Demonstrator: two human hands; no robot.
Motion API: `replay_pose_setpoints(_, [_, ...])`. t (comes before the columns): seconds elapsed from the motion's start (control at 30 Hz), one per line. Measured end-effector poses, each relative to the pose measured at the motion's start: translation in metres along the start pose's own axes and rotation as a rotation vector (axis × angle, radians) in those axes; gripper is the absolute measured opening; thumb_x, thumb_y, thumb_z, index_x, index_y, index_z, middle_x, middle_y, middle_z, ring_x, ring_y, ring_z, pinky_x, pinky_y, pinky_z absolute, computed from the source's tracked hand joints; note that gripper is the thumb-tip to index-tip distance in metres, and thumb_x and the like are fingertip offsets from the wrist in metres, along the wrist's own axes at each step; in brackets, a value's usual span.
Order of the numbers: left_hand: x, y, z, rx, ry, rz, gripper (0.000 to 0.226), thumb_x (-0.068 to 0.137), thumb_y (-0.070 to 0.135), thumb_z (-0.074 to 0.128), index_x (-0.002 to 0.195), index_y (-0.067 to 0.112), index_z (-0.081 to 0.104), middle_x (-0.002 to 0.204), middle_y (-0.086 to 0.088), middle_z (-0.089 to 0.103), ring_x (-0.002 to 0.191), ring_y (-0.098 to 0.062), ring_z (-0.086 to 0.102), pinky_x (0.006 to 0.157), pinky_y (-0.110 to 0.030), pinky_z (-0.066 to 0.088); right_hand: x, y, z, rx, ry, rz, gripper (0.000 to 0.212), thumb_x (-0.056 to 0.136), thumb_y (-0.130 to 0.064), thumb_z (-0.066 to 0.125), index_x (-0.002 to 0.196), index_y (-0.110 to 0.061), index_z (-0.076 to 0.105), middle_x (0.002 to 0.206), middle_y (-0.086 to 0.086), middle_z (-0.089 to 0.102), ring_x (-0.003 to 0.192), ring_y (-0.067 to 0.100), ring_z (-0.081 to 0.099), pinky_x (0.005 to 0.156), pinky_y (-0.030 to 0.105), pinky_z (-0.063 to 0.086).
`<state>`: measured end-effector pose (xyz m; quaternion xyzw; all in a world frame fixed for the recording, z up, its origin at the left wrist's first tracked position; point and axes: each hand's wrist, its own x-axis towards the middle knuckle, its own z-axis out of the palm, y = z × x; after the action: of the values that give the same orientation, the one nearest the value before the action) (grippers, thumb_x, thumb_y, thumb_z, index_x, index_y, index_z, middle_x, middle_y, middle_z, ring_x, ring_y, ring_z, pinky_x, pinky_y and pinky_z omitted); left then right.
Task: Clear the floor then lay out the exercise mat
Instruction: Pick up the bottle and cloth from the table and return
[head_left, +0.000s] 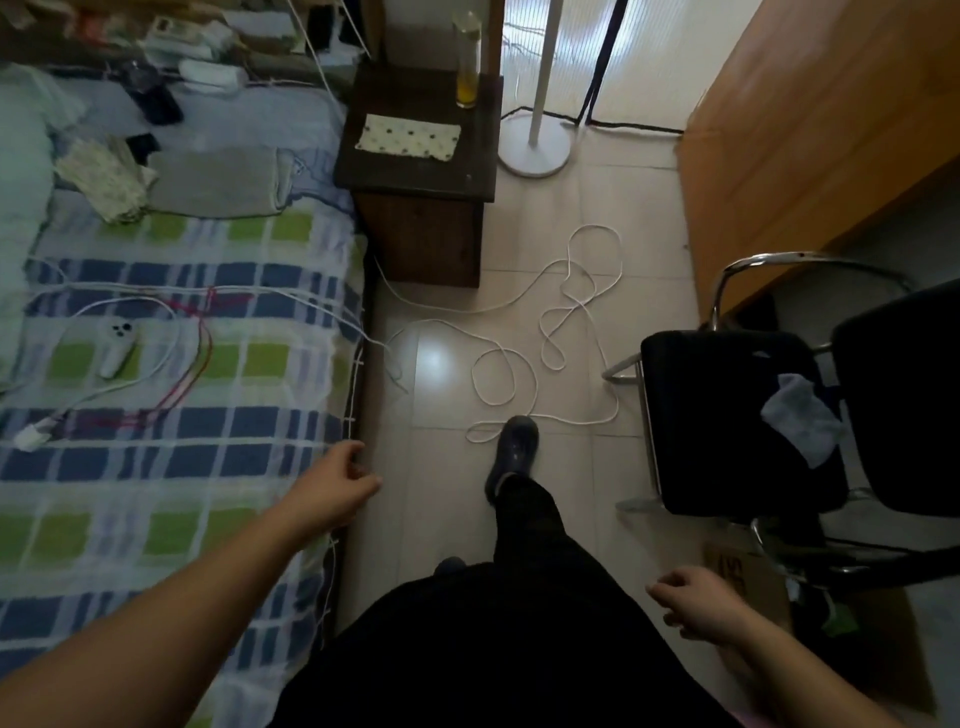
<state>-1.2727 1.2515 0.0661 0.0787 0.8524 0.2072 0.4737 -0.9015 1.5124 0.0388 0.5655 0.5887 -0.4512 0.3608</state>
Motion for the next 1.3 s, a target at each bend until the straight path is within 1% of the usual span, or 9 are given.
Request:
replay_pose_setpoints(0.1, [0.026,0.042,0.009,0.084,-0.075,-0.012,0.060,0.086,0.032,0.065,0.139,0.022,0.040,0.114,0.000,0.057,0.091,-0.018,0.064,0.062,-0.028,0.057,0.030,-0.025,-0.025,-0.022,-0.051,0.051,0.014,0.094,-0.016,0.060,0.092,-0.002,0.062,0.070,0.010,0.051,0.054,0.017,0.049,0.047,0.022,0.034])
replay_pose_setpoints(0.23, [0.058,0.086,-0.005,0.360,-0.225,-0.037,0.042,0.086,0.041,0.062,0.122,0.018,0.061,0.121,-0.003,0.065,0.105,-0.016,0.062,0.092,-0.028,0.050,0.070,-0.082,-0.082,-0.150,-0.078,0.001,0.018,0.090,-0.014,0.062,0.073,-0.010,0.064,0.072,0.008,0.060,0.061,0.018,0.057,0.057,0.025,0.041])
replay_pose_setpoints(0.57, [0.147,0.172,-0.087,0.015,0.050,-0.112,0.009,0.088,0.027,0.061,0.085,0.022,0.068,0.076,-0.002,0.068,0.071,-0.019,0.065,0.070,-0.036,0.054,0.117,-0.350,-0.227,-0.091,0.001,-0.267,0.018,0.094,-0.022,0.061,0.096,-0.004,0.061,0.081,0.013,0.062,0.061,0.023,0.064,0.054,0.029,0.050])
replay_pose_setpoints(0.63, [0.162,0.177,-0.098,0.064,0.020,-0.129,0.014,0.088,0.031,0.060,0.091,0.021,0.070,0.079,0.002,0.069,0.071,-0.013,0.064,0.064,-0.026,0.049,0.121,-0.405,-0.240,-0.064,0.001,-0.322,0.015,0.094,-0.023,0.060,0.093,-0.008,0.061,0.084,0.013,0.064,0.065,0.024,0.064,0.056,0.029,0.052])
replay_pose_setpoints(0.77, [0.194,0.178,-0.111,0.106,-0.073,-0.210,0.023,0.091,0.033,0.059,0.102,0.016,0.069,0.102,-0.004,0.070,0.095,-0.017,0.064,0.083,-0.027,0.048,0.134,-0.495,-0.245,-0.065,0.006,-0.393,0.015,0.094,-0.024,0.061,0.088,-0.010,0.063,0.078,0.012,0.065,0.063,0.022,0.063,0.054,0.028,0.051])
replay_pose_setpoints(0.9, [0.243,0.190,-0.138,0.066,-0.170,-0.286,0.026,0.098,0.033,0.048,0.087,0.015,0.064,0.103,-0.010,0.066,0.096,-0.019,0.061,0.080,-0.025,0.043,0.156,-0.549,-0.238,-0.196,-0.058,-0.374,0.017,0.091,-0.027,0.060,0.083,-0.014,0.060,0.074,0.009,0.065,0.061,0.021,0.064,0.051,0.027,0.050])
replay_pose_setpoints(1.0, [0.294,0.210,-0.184,0.013,-0.171,-0.318,0.034,0.097,0.027,0.051,0.065,0.019,0.056,0.077,-0.005,0.062,0.072,-0.015,0.058,0.063,-0.023,0.039,0.172,-0.565,-0.246,-0.340,-0.096,-0.288,0.017,0.088,-0.032,0.061,0.076,-0.020,0.058,0.070,0.002,0.062,0.068,0.019,0.065,0.060,0.030,0.054])
replay_pose_setpoints(1.1, [0.344,0.245,-0.240,-0.032,-0.191,-0.331,0.028,0.094,0.019,0.054,0.067,0.012,0.057,0.061,-0.006,0.053,0.050,-0.015,0.050,0.049,-0.022,0.034,0.186,-0.580,-0.271,-0.548,-0.118,-0.185,0.016,0.088,-0.038,0.063,0.081,-0.024,0.061,0.078,-0.004,0.062,0.078,0.015,0.061,0.068,0.024,0.047])
replay_pose_setpoints(1.3, [0.473,0.339,-0.334,-0.153,-0.008,-0.231,0.024,0.091,0.017,0.053,0.068,0.010,0.057,0.072,-0.012,0.059,0.073,-0.026,0.057,0.074,-0.040,0.051,0.230,-0.648,-0.319,-0.364,0.015,-0.106,0.015,0.088,-0.030,0.065,0.079,-0.019,0.065,0.073,0.003,0.066,0.075,0.025,0.068,0.068,0.035,0.056])
